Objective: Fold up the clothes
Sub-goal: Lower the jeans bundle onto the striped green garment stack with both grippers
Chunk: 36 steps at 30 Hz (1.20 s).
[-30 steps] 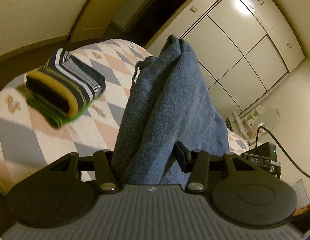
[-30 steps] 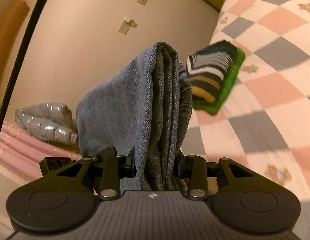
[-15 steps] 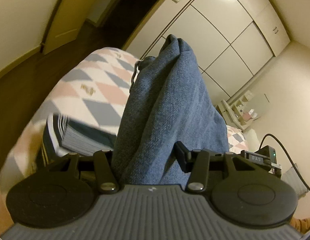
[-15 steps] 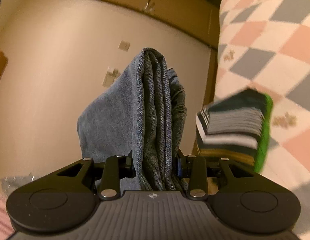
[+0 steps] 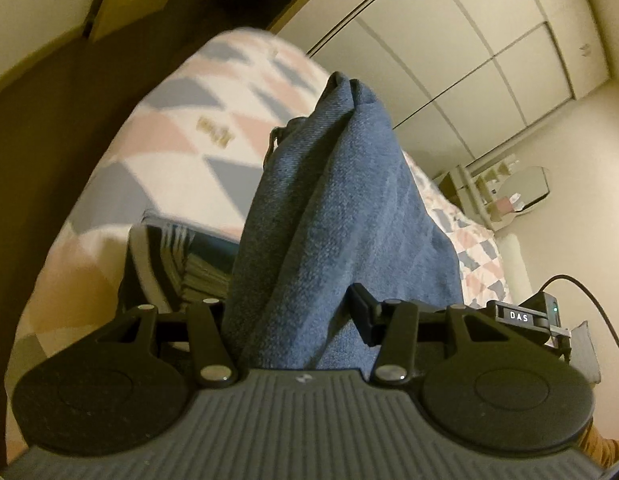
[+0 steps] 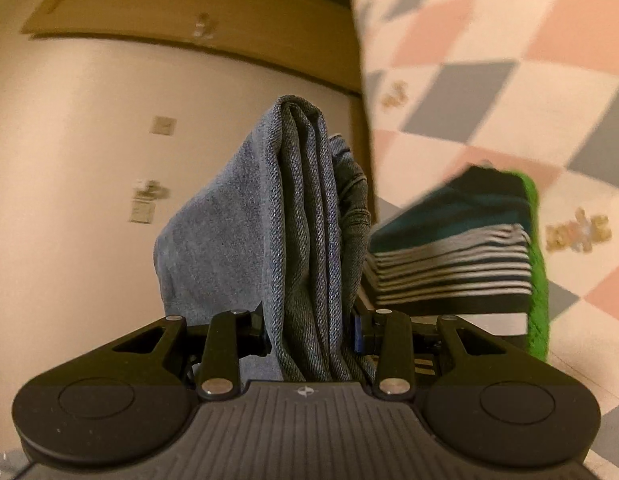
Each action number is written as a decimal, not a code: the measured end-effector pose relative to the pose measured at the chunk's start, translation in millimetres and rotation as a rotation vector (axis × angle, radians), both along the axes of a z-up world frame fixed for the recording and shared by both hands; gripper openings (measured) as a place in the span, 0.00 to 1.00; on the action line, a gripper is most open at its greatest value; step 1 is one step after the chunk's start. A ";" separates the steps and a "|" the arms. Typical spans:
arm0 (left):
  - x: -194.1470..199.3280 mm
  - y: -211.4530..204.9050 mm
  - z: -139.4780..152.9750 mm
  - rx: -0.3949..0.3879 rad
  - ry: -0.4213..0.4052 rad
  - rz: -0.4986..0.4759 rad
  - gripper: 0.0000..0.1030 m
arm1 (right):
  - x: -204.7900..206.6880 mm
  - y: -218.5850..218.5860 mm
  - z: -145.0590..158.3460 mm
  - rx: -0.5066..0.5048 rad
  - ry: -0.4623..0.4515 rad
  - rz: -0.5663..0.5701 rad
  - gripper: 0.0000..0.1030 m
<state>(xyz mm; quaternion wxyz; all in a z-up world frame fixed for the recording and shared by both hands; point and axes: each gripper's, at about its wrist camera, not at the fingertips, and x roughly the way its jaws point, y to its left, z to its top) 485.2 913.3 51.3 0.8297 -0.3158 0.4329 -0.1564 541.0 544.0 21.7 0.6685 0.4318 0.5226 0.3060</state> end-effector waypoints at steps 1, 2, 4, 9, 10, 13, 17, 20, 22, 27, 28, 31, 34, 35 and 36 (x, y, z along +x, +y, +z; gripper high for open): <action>1.6 2.5 -9.3 -0.007 0.018 0.005 0.44 | 3.5 2.6 -8.5 -0.009 0.019 0.001 0.36; 2.6 5.0 -17.0 -0.013 0.032 0.010 0.45 | 6.6 4.6 -16.1 -0.019 0.035 0.006 0.36; 5.8 9.3 -35.0 -0.028 0.062 0.019 0.45 | 12.3 8.5 -30.2 -0.040 0.062 0.016 0.36; 17.9 15.1 -71.2 -0.021 0.130 0.041 0.47 | 22.7 17.5 -61.4 -0.125 0.095 0.026 0.37; 19.5 16.3 -73.7 -0.005 0.136 0.047 0.49 | 23.3 19.9 -67.2 -0.162 0.096 0.026 0.41; 24.3 19.9 -81.3 0.045 0.154 0.065 0.54 | 19.8 31.0 -71.4 -0.302 0.042 0.055 0.46; 23.6 25.1 -75.4 0.142 0.145 0.105 0.54 | 17.3 38.1 -54.5 -0.419 -0.085 0.095 0.57; 10.8 29.2 -44.4 0.260 0.081 0.162 0.53 | 13.8 31.8 -37.4 -0.525 -0.187 0.094 0.57; 1.3 29.8 -26.0 0.302 0.042 0.194 0.46 | 11.5 30.2 -24.1 -0.593 -0.272 0.078 0.57; -5.8 6.1 4.3 0.327 -0.081 0.117 0.35 | 6.3 57.8 14.1 -0.721 -0.593 0.125 0.50; -2.4 -1.1 4.4 0.339 -0.110 0.084 0.35 | 6.4 66.9 15.5 -0.724 -0.634 0.153 0.50; 18.3 -12.2 -13.3 0.346 -0.105 0.044 0.34 | 9.1 89.3 5.6 -0.734 -0.686 0.223 0.50; 43.5 -3.0 -44.2 0.279 -0.056 0.078 0.32 | 11.8 98.1 -25.7 -0.752 -0.633 0.276 0.49; 49.7 1.3 -53.4 0.254 -0.041 0.091 0.32 | 10.4 96.8 -38.0 -0.759 -0.624 0.294 0.49; 55.4 5.9 -62.6 0.226 -0.023 0.102 0.37 | 8.0 95.7 -47.5 -0.772 -0.628 0.312 0.49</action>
